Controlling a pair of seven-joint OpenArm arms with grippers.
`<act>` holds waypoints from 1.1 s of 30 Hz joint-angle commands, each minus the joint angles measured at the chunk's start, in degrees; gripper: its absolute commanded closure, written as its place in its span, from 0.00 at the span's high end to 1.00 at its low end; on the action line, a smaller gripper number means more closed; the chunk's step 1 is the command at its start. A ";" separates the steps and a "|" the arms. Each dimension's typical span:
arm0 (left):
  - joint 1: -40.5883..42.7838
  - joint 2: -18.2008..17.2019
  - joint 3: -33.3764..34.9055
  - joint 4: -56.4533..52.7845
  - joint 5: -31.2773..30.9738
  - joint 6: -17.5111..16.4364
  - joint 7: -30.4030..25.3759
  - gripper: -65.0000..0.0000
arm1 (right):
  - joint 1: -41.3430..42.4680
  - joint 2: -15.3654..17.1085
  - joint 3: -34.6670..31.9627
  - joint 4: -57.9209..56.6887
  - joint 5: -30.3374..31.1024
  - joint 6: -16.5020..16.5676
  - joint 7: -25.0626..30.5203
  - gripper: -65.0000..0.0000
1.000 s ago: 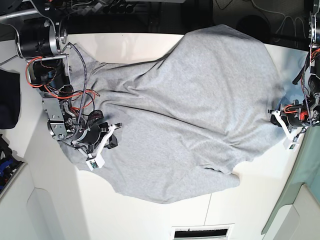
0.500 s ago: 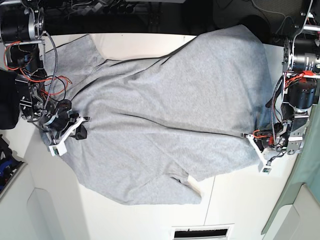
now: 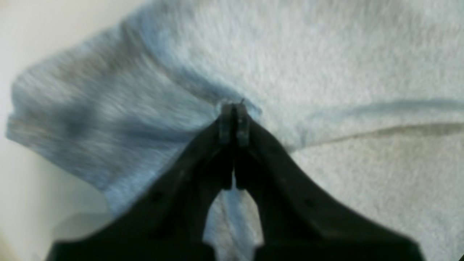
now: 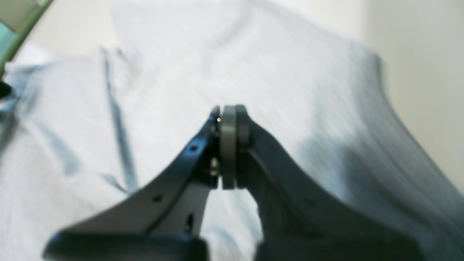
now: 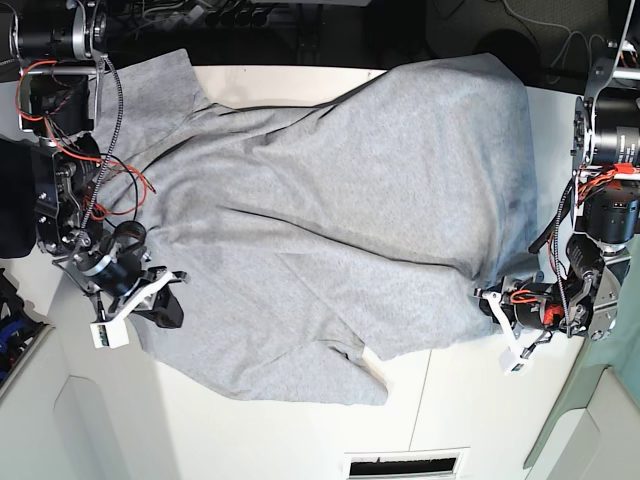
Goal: Layout the t-shirt on the table in an organized manner, then fold the t-shirt properly
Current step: 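Grasp the shirt sides with both grippers and pull them apart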
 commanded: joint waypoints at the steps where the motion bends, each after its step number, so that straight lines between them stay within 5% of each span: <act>1: -1.46 -1.49 -0.22 0.81 -0.39 -0.20 -0.57 0.00 | 1.68 -0.52 -0.11 0.66 0.13 0.31 0.98 0.00; 7: 0.90 -4.15 -0.22 0.79 -0.26 2.08 -0.92 0.00 | 5.38 -5.42 -3.87 -4.52 -8.79 -1.07 4.13 0.00; 13: 5.68 -5.46 -0.22 0.63 0.42 4.55 -0.92 0.00 | 9.01 -6.16 -11.58 -18.01 -18.86 -1.29 13.73 0.00; 15: 7.39 -5.46 -0.22 0.63 0.52 4.55 -0.90 0.00 | 9.31 -6.14 -12.28 -20.90 -21.68 -4.04 14.29 0.00; 19: 10.12 -5.46 -0.22 0.61 1.88 4.61 -1.55 0.00 | 9.25 -4.68 -12.26 -22.73 -23.50 -11.23 14.29 0.00; 25: 10.75 -5.46 -0.22 0.52 6.91 6.93 -3.89 0.00 | 9.40 0.15 -12.20 -22.73 -23.43 -17.40 15.89 0.00; 33: 8.09 -5.09 -0.22 0.55 6.67 6.67 -6.67 0.00 | 9.40 2.58 -9.09 -22.62 -22.86 -17.79 17.92 0.00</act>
